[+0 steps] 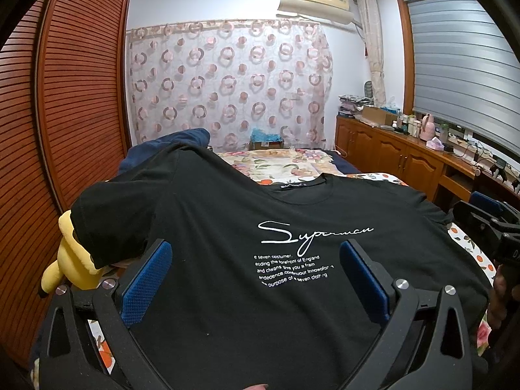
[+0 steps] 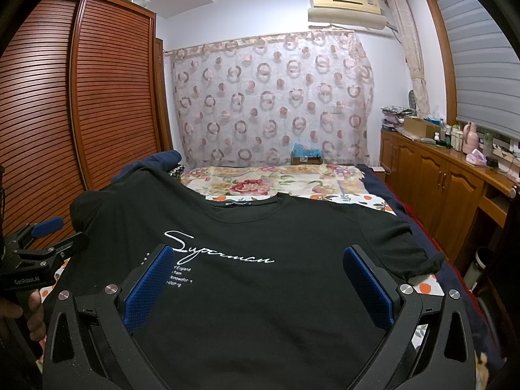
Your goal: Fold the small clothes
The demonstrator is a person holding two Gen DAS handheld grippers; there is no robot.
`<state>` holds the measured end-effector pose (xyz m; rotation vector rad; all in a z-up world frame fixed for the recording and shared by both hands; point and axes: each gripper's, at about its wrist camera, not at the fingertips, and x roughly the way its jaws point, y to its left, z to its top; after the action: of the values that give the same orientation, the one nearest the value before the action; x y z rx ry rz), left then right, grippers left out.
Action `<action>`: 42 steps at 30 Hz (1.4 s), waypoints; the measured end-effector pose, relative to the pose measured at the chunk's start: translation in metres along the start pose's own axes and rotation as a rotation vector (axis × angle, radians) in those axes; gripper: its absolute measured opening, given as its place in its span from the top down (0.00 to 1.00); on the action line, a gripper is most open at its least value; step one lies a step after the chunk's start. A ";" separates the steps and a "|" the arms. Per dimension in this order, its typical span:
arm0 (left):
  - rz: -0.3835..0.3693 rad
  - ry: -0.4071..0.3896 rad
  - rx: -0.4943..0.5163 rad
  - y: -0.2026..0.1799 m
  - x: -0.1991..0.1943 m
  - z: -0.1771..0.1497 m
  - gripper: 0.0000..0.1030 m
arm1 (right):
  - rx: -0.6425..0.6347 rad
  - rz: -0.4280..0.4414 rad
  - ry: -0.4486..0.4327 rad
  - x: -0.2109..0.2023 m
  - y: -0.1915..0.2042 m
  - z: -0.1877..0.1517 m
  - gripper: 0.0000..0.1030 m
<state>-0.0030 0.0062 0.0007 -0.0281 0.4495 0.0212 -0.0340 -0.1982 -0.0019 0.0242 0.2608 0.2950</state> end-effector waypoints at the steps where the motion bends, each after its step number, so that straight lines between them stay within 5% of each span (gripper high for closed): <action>1: 0.000 0.000 0.000 0.001 0.000 0.000 0.00 | 0.000 0.000 0.000 0.000 0.000 0.000 0.00; 42: 0.005 -0.007 0.015 0.005 -0.001 0.006 0.00 | -0.001 -0.003 0.001 0.001 0.000 0.001 0.00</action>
<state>-0.0010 0.0112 0.0064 -0.0125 0.4431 0.0233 -0.0333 -0.1979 -0.0013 0.0227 0.2621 0.2921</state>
